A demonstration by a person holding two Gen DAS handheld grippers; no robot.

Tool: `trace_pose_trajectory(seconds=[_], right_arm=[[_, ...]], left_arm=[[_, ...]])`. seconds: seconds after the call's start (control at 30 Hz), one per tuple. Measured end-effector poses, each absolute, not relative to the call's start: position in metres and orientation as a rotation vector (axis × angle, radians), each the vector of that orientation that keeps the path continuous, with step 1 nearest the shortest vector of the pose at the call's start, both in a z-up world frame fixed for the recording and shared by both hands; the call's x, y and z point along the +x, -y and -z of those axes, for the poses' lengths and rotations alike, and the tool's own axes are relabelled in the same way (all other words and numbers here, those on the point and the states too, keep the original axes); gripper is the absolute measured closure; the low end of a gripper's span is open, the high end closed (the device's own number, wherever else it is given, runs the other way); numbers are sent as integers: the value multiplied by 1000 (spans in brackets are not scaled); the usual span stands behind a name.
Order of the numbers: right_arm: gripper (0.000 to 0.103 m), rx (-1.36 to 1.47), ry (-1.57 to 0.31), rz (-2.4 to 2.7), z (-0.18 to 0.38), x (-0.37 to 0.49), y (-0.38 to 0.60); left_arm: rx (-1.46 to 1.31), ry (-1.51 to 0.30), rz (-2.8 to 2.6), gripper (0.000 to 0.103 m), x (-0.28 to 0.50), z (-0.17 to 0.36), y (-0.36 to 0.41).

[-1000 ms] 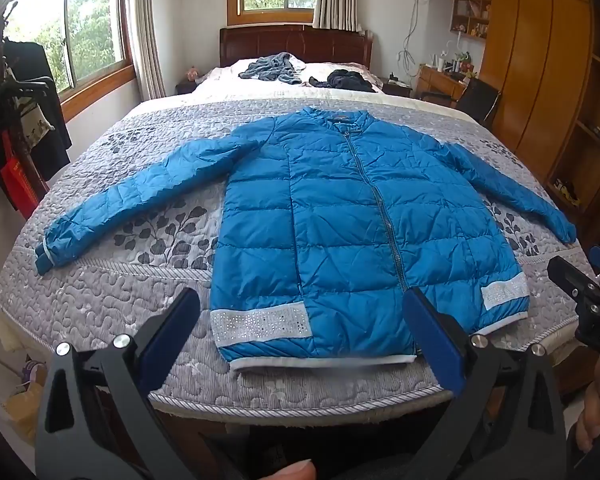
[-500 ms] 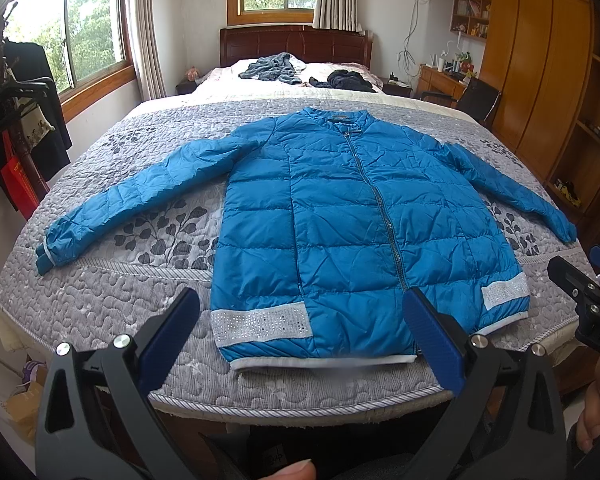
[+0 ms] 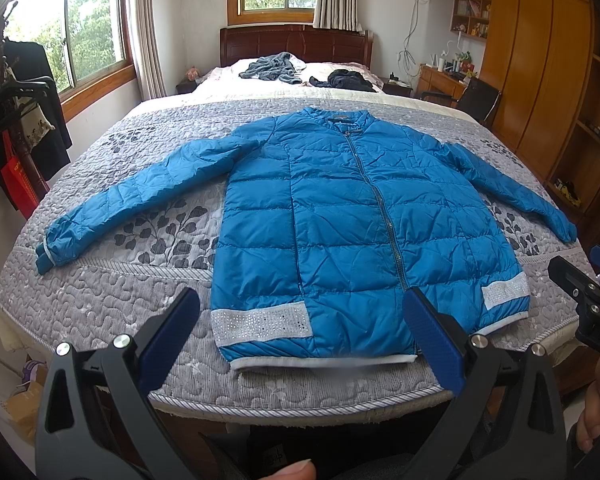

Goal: Fold large clothes

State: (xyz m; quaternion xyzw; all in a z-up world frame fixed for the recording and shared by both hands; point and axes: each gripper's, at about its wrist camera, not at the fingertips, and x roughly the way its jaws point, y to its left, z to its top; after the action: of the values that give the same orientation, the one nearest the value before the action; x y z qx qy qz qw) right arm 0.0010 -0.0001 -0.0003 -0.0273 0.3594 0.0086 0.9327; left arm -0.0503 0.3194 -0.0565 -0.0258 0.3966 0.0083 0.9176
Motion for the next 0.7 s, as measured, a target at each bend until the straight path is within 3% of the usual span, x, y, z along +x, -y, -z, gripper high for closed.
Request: trace_pose_trajectory(seconds=[0.7], right_arm=[[4, -57, -733, -16, 0, 0, 0]], left_arm=[[-53, -816, -17, 3, -50, 56, -320]])
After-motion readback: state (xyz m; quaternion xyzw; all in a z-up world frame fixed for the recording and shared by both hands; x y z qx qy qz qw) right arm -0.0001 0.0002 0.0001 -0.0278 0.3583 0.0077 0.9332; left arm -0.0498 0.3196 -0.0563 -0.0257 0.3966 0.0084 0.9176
